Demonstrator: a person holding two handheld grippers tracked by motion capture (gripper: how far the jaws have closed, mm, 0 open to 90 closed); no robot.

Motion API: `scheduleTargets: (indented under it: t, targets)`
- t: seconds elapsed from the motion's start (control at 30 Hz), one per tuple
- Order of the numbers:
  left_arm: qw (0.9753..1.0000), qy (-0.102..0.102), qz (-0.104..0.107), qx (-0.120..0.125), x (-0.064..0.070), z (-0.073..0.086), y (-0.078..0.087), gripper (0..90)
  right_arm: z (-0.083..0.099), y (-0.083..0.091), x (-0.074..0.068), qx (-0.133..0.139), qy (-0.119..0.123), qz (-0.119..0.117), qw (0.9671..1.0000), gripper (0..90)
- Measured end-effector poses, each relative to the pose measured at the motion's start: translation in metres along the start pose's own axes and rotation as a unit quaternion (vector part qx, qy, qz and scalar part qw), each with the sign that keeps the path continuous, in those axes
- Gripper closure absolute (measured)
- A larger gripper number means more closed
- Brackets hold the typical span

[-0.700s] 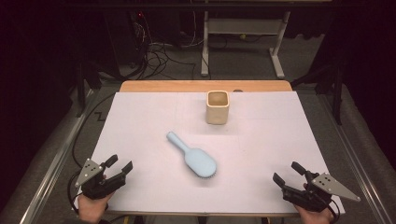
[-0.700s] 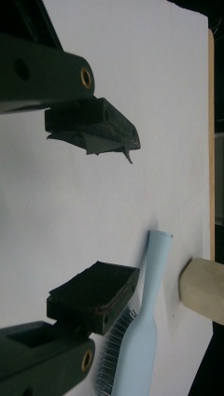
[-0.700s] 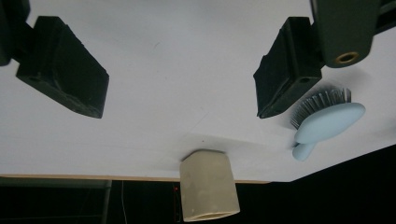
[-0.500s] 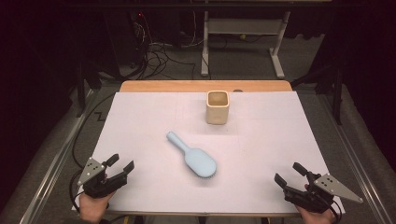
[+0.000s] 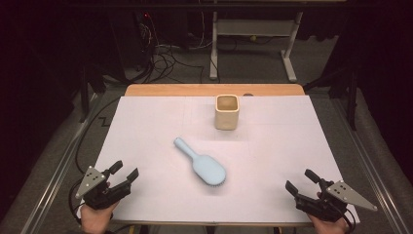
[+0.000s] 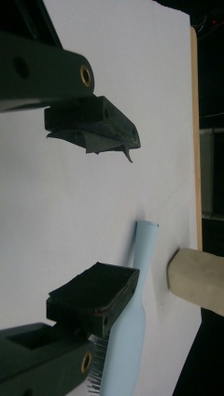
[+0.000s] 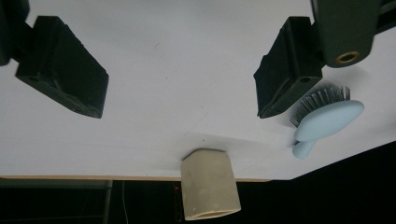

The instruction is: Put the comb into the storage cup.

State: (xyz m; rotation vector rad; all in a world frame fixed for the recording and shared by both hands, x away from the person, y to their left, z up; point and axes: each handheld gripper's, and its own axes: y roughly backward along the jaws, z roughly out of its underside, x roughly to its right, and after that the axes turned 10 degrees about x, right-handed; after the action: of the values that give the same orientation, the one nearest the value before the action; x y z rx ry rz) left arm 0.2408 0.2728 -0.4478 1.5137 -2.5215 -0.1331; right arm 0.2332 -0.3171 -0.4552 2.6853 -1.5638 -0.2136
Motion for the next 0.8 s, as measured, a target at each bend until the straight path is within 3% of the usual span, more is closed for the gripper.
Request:
scheduleTargets:
  t: [0.47,0.53,0.8]
  targets:
    - [0.9998,-0.001,0.019,-0.001,0.008,-0.008,-0.002,34.2,0.000,-0.004,-0.001,-0.003,0.004,-0.010,0.9999,18.1]
    - [0.9997,0.006,0.023,-0.003,0.009,-0.011,-0.004,34.8,-0.001,-0.004,-0.002,-0.003,0.004,-0.012,0.9999,18.1]
    - [0.9994,0.000,0.033,-0.011,0.014,-0.019,-0.012,35.7,0.000,-0.006,-0.001,-0.004,0.004,-0.012,0.9999,18.1]
